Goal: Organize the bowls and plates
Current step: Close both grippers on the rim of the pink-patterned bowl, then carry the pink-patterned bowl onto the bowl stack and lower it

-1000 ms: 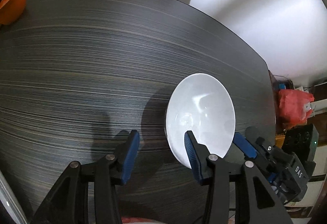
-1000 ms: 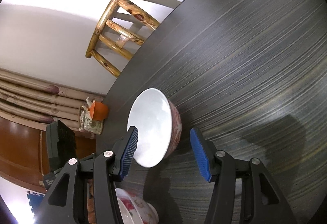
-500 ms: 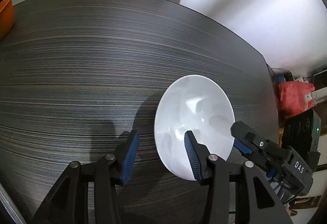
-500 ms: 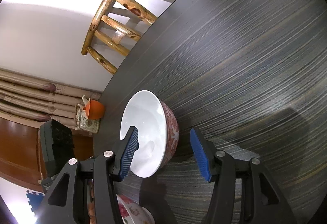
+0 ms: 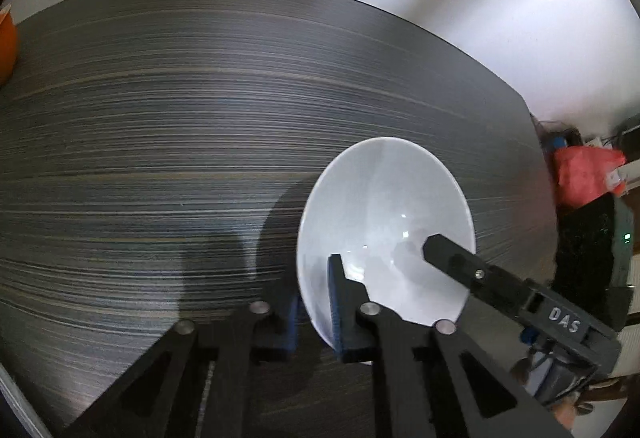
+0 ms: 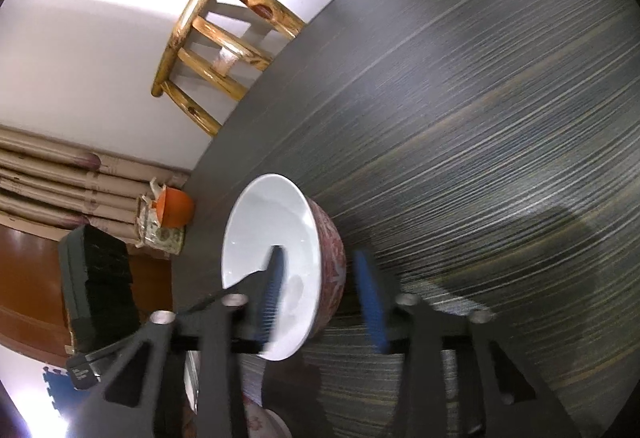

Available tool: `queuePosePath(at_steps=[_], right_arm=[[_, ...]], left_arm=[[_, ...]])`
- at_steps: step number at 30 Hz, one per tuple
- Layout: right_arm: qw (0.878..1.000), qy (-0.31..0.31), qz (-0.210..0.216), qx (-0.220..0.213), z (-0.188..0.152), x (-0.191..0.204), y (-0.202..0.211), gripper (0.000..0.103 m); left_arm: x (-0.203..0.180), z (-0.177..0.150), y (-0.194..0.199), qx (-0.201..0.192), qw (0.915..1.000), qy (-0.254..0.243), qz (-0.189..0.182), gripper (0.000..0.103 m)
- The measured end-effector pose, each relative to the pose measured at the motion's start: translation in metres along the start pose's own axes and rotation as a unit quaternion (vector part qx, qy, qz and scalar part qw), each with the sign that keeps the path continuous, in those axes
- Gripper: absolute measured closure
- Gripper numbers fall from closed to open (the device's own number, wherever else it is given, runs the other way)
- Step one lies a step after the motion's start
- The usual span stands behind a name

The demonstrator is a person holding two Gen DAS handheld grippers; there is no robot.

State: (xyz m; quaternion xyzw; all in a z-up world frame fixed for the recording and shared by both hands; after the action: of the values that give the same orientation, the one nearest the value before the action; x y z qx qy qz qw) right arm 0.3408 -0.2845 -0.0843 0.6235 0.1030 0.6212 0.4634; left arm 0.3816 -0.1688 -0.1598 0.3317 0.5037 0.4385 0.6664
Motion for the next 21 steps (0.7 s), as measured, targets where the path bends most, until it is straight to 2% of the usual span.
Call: queuePosePath(at_steps=[2,5,10,14,21], right_arm=[[1.000,0.002,-0.007,0.006,-0.002,-0.004,-0.004,0.086],[1.000,0.012,-0.010,0.000,-0.003,-0.002,0.002,0.086],[0.999,0.034,0.010,-0.013,-0.020,0.020,0.031,0.086],[0.998,0.046,0.030,-0.012,-0.045,0.043,0.055,0.086],[0.998,0.049,0.046,0.022,-0.112,0.069,0.073,0.086]], left_arm=[[-0.002,-0.003,0.004,-0.001,1.0000,0.002,-0.005,0.094],[-0.009,-0.008,0.024,-0.014,0.9997,0.001,-0.019,0.095],[-0.014,-0.035,0.082,-0.045,0.9986,-0.022,-0.017,0.095],[-0.003,-0.064,0.113,-0.056,0.9982,-0.020,-0.013,0.095],[0.024,-0.118,0.144,-0.059,0.9981,0.014,-0.008,0.095]])
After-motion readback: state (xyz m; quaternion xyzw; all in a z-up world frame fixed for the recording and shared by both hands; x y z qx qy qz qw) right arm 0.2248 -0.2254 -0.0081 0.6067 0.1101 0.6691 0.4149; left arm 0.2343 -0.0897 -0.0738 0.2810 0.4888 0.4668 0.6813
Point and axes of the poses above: each gripper's, at about its wrist camera, not at the fingertips, and y roughly against the way its jaws point, x to its left, z to its top, the point moved 10 cm from there along -y, roughly the way its jaws point, and after that the axes turned 4 degrees about -x, right-handed, at the moved point
